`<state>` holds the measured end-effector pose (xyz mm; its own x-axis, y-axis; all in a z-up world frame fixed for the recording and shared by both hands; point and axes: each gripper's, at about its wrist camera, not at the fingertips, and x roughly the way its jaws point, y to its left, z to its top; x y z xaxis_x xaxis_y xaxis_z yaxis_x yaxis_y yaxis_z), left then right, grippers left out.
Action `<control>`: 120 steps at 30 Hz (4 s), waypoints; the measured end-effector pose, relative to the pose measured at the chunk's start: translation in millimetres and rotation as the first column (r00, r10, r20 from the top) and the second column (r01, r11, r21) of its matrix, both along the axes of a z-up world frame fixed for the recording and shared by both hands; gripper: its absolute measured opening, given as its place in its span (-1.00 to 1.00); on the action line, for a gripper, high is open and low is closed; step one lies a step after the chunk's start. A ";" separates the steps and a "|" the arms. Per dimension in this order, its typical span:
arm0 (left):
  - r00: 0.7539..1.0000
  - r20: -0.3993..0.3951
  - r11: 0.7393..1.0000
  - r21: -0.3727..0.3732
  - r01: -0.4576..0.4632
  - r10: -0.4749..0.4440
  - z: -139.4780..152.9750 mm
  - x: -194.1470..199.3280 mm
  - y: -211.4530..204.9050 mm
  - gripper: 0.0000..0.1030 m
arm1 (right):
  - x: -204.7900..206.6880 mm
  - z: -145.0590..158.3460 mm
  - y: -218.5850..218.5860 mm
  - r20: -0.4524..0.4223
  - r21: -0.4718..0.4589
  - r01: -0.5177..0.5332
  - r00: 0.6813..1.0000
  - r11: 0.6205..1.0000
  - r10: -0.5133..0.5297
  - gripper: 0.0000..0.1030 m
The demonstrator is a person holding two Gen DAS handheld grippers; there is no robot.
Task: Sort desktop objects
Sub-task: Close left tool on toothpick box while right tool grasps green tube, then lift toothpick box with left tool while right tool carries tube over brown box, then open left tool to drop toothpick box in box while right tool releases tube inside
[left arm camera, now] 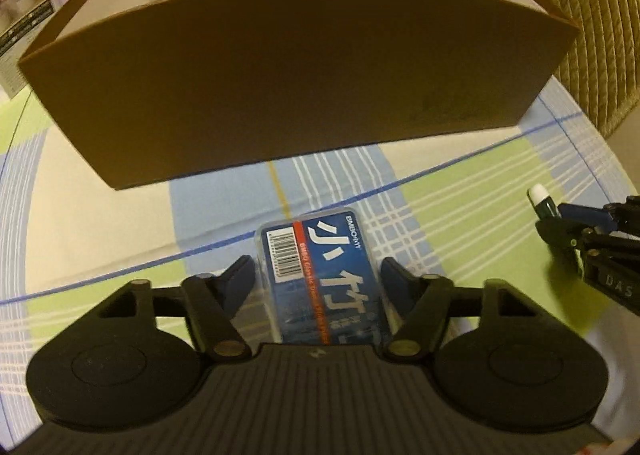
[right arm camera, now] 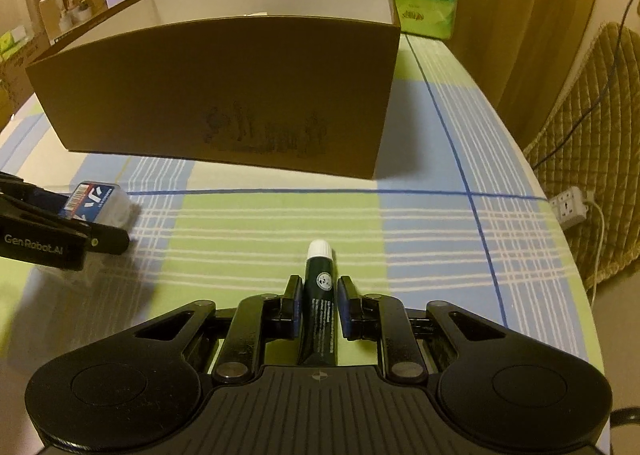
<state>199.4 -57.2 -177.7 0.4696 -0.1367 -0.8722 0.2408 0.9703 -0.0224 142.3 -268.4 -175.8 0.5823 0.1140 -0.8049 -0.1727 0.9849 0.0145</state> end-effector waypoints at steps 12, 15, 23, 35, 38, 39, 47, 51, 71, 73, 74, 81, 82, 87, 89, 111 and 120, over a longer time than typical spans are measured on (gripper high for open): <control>0.999 -0.032 1.000 0.001 -0.023 0.023 2.4 -36.7 31.5 0.06 | -3.9 1.2 20.2 -0.046 -0.011 -0.117 0.992 0.993 0.117 -0.73; 0.999 -0.034 0.999 -0.009 -0.036 0.035 7.3 -46.3 38.9 0.05 | -9.5 2.9 28.8 -0.078 0.024 -0.140 0.987 0.990 0.142 -0.74; 0.997 0.062 0.998 -0.040 -0.047 0.049 51.2 -52.0 46.9 0.06 | -12.5 26.8 49.2 -0.072 0.138 -0.192 0.977 0.972 0.203 -0.74; 0.965 0.258 0.997 -0.074 -0.030 0.049 130.2 4.2 54.7 0.06 | 48.6 107.5 54.2 0.128 0.177 -0.227 0.970 0.958 0.206 -0.74; 0.958 0.281 0.997 -0.072 -0.028 0.047 142.3 31.4 54.8 0.06 | 71.2 123.9 54.2 0.174 0.167 -0.227 0.965 0.959 0.198 -0.74; 0.957 0.288 0.997 -0.067 -0.026 0.045 145.0 40.0 54.2 0.06 | 80.5 128.4 54.6 0.185 0.162 -0.224 0.963 0.961 0.194 -0.74; 0.963 0.268 0.999 0.016 -0.039 0.033 136.2 121.8 44.7 0.06 | 149.9 127.3 66.9 0.183 0.145 -0.215 0.965 0.966 0.187 -0.74; 0.971 0.238 0.999 0.018 -0.045 0.040 123.6 151.6 46.1 0.06 | 176.4 115.8 71.2 0.158 0.132 -0.214 0.969 0.968 0.192 -0.74; 0.983 0.179 0.994 0.090 -0.064 0.047 79.6 224.6 49.5 0.07 | 234.1 72.1 82.0 0.057 0.160 -0.179 0.983 0.971 0.172 -0.74; 0.980 0.193 0.993 0.098 -0.070 0.050 79.3 226.0 49.4 0.06 | 234.1 71.6 81.6 0.056 0.161 -0.179 0.984 0.971 0.172 -0.74; 0.979 0.199 0.992 0.101 -0.071 0.050 79.9 226.9 49.7 0.07 | 234.3 71.7 81.9 0.056 0.160 -0.178 0.984 0.971 0.171 -0.74; 0.975 0.214 0.993 0.094 -0.075 0.054 86.5 227.1 54.5 0.12 | 235.1 71.6 82.5 0.053 0.167 -0.176 0.984 0.970 0.170 -0.74; 0.975 0.213 0.992 0.093 -0.080 0.058 87.0 226.8 55.6 0.14 | 235.3 71.2 83.4 0.053 0.167 -0.177 0.984 0.970 0.170 -0.74; 0.974 0.221 0.992 0.097 -0.079 0.056 90.6 223.8 58.1 0.14 | 236.7 70.6 86.2 0.053 0.170 -0.180 0.983 0.969 0.173 -0.74; 0.973 0.226 0.992 0.103 -0.076 0.052 92.3 222.7 58.2 0.14 | 237.1 70.5 87.8 0.054 0.169 -0.183 0.983 0.968 0.176 -0.74; 0.968 0.232 0.994 0.032 -0.108 0.098 112.2 197.4 68.5 0.46 | 223.2 85.5 80.5 0.161 0.194 -0.191 0.974 0.962 0.161 0.17; 0.954 0.277 0.993 0.005 -0.118 0.112 137.1 162.1 68.6 0.60 | 188.2 103.8 65.6 0.209 0.168 -0.176 0.968 0.970 0.139 0.92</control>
